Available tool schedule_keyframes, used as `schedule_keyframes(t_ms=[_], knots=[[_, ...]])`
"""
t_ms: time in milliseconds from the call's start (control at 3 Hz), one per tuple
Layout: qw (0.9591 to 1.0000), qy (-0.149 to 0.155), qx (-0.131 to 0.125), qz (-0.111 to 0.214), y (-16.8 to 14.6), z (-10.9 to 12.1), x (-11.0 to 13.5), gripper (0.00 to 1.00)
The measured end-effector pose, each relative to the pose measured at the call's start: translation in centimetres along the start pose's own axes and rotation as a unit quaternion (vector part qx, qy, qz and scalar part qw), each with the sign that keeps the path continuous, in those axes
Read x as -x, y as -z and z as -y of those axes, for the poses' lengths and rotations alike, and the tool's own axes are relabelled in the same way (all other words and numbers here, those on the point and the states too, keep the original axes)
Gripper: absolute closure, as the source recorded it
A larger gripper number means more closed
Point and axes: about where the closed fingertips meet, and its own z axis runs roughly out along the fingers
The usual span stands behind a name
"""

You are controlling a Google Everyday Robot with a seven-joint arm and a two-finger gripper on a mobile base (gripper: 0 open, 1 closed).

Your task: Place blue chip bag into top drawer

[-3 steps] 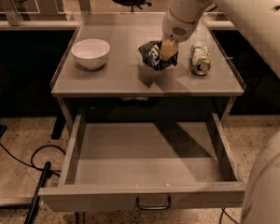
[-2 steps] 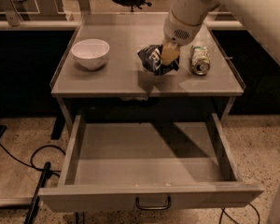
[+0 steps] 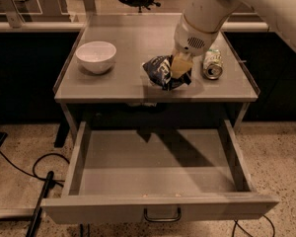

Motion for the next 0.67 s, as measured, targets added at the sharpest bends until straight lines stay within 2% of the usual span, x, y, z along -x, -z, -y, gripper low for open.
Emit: schedule_keyframes(t_ms=[333, 667], knots=[[0.9997, -0.014, 0.016, -0.009, 0.0, -1.6, -0.9, 1.0], [0.9985, -0.026, 0.047, -0.014, -0.1, -4.6, -1.7, 1.0]])
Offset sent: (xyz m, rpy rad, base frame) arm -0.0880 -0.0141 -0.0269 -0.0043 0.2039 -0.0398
